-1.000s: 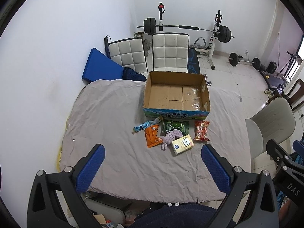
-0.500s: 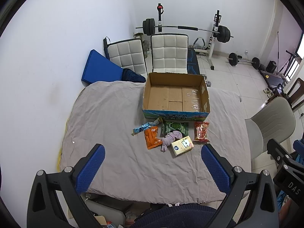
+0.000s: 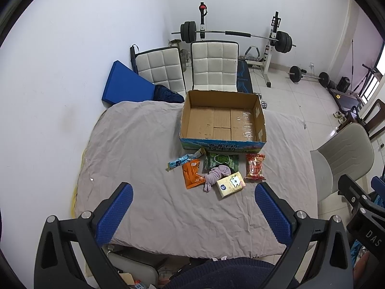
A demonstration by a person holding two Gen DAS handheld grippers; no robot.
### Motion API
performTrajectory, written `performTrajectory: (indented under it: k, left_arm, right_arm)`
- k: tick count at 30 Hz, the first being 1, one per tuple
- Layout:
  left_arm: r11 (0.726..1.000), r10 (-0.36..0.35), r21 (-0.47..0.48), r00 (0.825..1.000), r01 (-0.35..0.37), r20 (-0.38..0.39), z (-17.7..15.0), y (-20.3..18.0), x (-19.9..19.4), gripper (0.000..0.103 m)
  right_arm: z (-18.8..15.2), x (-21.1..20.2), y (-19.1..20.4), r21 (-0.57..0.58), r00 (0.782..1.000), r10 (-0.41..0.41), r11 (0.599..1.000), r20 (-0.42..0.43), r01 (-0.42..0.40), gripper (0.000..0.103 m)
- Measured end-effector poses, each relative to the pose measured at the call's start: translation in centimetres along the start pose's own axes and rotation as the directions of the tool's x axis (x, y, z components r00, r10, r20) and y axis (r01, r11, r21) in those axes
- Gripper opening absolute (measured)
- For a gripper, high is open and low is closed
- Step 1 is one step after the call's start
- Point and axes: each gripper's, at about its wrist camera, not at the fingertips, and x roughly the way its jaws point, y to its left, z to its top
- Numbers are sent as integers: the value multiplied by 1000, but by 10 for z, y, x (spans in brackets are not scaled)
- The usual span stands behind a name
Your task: Organize soft objects
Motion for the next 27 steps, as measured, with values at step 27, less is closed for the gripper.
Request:
performTrajectory:
  k: [27]
  left_arm:
    - [982, 99, 184, 956, -49, -275, -8, -26, 292, 103]
  right_arm:
    - [-27, 421, -22, 105, 849, 74, 994, -523, -22, 103]
